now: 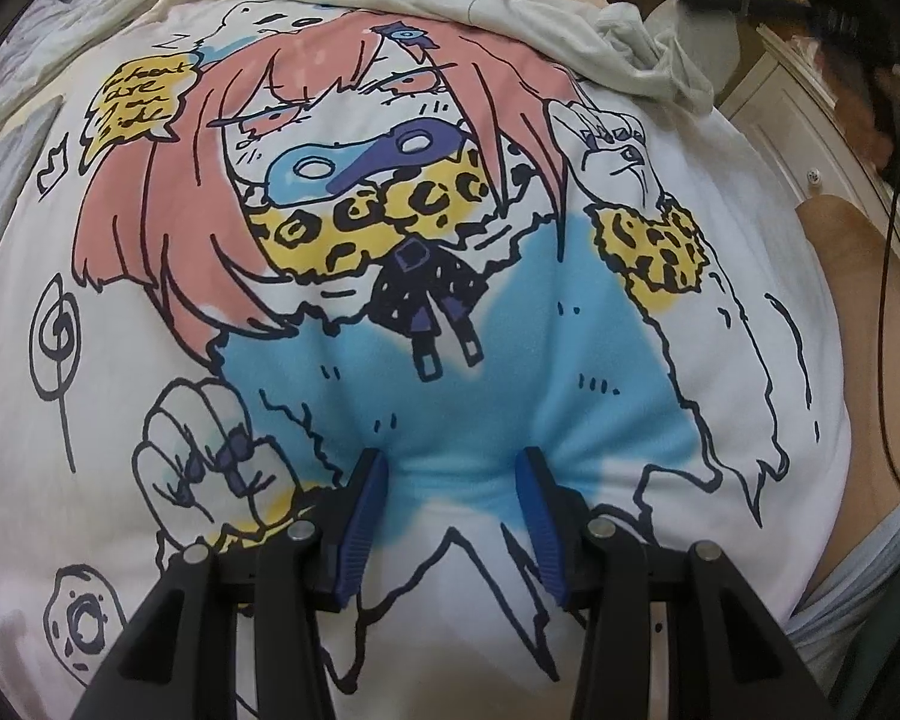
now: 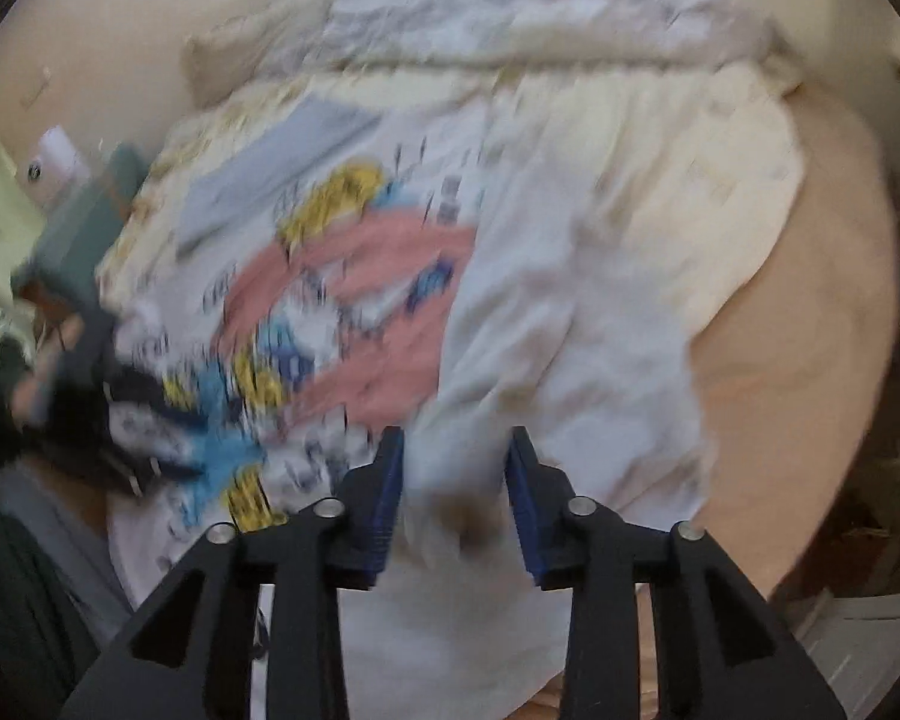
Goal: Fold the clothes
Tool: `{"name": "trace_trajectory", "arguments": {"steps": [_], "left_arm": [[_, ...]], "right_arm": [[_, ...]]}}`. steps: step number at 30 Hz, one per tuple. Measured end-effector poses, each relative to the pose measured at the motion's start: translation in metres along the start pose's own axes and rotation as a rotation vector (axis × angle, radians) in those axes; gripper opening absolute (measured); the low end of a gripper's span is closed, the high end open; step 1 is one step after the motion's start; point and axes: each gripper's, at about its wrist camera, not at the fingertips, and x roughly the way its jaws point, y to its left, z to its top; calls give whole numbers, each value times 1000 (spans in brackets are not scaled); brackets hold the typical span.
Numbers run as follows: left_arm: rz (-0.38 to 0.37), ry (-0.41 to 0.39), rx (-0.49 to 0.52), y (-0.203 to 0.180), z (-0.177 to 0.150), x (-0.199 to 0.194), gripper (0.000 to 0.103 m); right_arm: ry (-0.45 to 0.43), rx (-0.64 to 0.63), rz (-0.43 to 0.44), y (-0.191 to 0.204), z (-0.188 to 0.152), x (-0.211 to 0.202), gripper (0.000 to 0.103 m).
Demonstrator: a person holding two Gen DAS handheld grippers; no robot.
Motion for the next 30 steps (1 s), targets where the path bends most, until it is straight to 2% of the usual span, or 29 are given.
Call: {"name": "trace_trajectory", "arguments": {"steps": [2,3,5,6,7,8,9,14,15,16,17,19,20,22,24,26,27,30], "left_arm": [[-1,-4,-1,0,-5,-4,46],[-3,-6,-1,0,-6,-5,46],[-7,-8,-2,3,-6,-1,46],[-9,-9,-1,6,-7,3,46],[-11,-10,0,5,-6,3,46],[-13,-10,0,5,-6,3,46],[-15,-11,-1,5,-6,3,46],[-15,-18,-1,3,-8,4,46],[-17,-18,-1,3,-8,4,46],[-19,-18,0,2,-8,5,46],[-22,-18,-1,2,-8,5,46],[-31,-19,-3,2,-9,5,47],[-34,-19,-4,2,-9,6,47],[-41,-20,-3,1,-9,6,47],[-45,-20,-2,0,-9,7,47],[-50,-19,-1,0,-9,8,48],[-52,-19,-1,-1,-9,8,48],[-59,-18,-3,-2,-10,9,48]], "right_arm": [[-87,74,4,-8,13,-10,74],[-130,110,5,-13,19,-15,95],[-208,185,6,-21,32,-22,98],[-157,236,-25,-32,38,-6,97],[-107,285,-50,-42,43,11,88],[-79,329,-21,-51,42,32,80],[-51,369,4,-59,41,51,66],[74,314,-55,-57,53,120,63],[103,309,-58,-57,55,129,53],[130,303,-60,-57,57,138,17],[125,286,-51,-56,59,138,5],[120,216,-89,-49,67,129,4],[114,171,-127,-46,74,122,4],[80,76,-268,-49,95,100,4],[47,27,-462,-69,121,76,4],[52,-52,-670,-83,143,73,3],[82,-118,-799,-95,155,81,3],[197,-222,-1011,-136,171,119,3]]}}
